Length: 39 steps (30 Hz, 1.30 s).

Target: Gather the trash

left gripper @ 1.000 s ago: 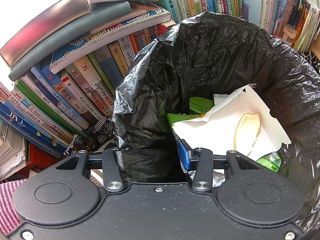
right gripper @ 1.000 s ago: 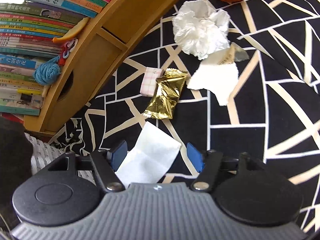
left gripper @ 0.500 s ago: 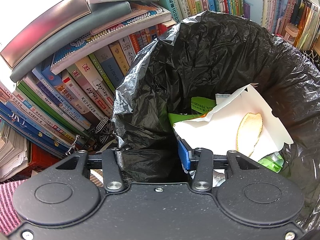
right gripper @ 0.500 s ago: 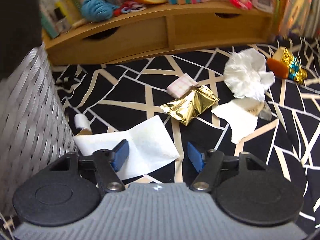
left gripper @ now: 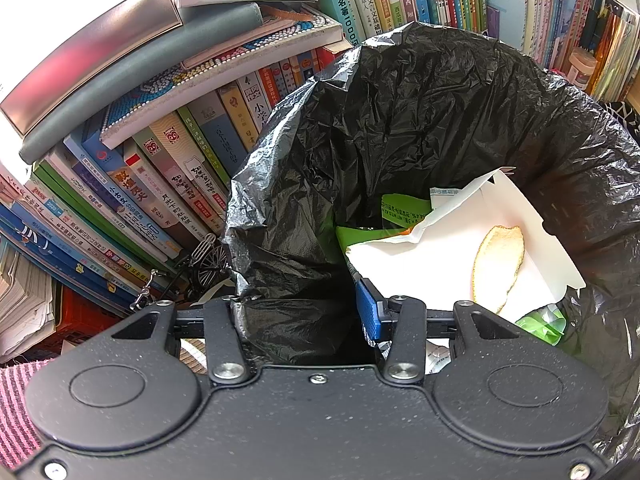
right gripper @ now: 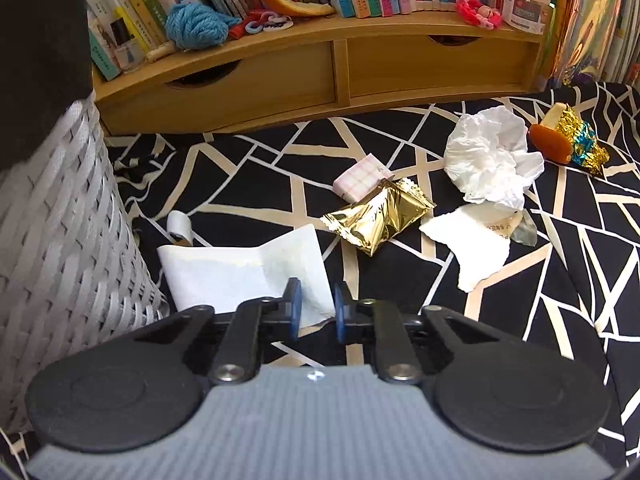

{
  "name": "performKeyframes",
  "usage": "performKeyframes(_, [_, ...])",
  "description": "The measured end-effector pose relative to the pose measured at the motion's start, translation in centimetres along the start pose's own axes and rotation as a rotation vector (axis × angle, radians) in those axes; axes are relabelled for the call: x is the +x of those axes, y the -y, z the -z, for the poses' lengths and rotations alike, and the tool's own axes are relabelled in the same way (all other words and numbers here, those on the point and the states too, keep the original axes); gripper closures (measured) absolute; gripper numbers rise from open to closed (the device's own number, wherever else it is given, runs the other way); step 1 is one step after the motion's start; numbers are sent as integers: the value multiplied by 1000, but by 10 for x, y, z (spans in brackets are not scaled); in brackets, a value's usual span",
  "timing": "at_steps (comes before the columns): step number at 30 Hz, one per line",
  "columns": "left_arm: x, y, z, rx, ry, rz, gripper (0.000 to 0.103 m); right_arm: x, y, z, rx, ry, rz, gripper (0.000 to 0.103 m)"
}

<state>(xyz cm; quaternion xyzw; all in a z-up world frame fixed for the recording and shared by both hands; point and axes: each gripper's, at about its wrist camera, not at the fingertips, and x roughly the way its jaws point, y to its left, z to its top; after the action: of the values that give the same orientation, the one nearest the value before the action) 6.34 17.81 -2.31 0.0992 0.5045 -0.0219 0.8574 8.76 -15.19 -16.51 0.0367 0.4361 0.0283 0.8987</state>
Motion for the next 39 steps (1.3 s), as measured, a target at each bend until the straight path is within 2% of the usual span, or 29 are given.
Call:
performKeyframes(15, [0, 0, 0, 0, 0, 0, 61, -25, 9, -22, 85, 90, -4, 96])
performKeyframes(26, [0, 0, 0, 0, 0, 1, 61, -55, 23, -42, 160, 197, -11, 96])
performKeyframes(34, [0, 0, 0, -1, 0, 4, 61, -58, 27, -41, 174, 191, -6, 96])
performKeyframes(35, [0, 0, 0, -1, 0, 4, 61, -56, 26, -40, 170, 182, -13, 93])
performKeyframes(36, [0, 0, 0, -1, 0, 4, 61, -53, 25, -39, 166, 168, -16, 85])
performKeyframes(37, [0, 0, 0, -1, 0, 3, 61, -49, 25, -38, 160, 147, -13, 61])
performKeyframes(38, [0, 0, 0, -1, 0, 4, 61, -43, 23, -35, 151, 127, -14, 50])
performKeyframes(39, [0, 0, 0, -1, 0, 4, 61, -38, 22, -32, 142, 115, -7, 33])
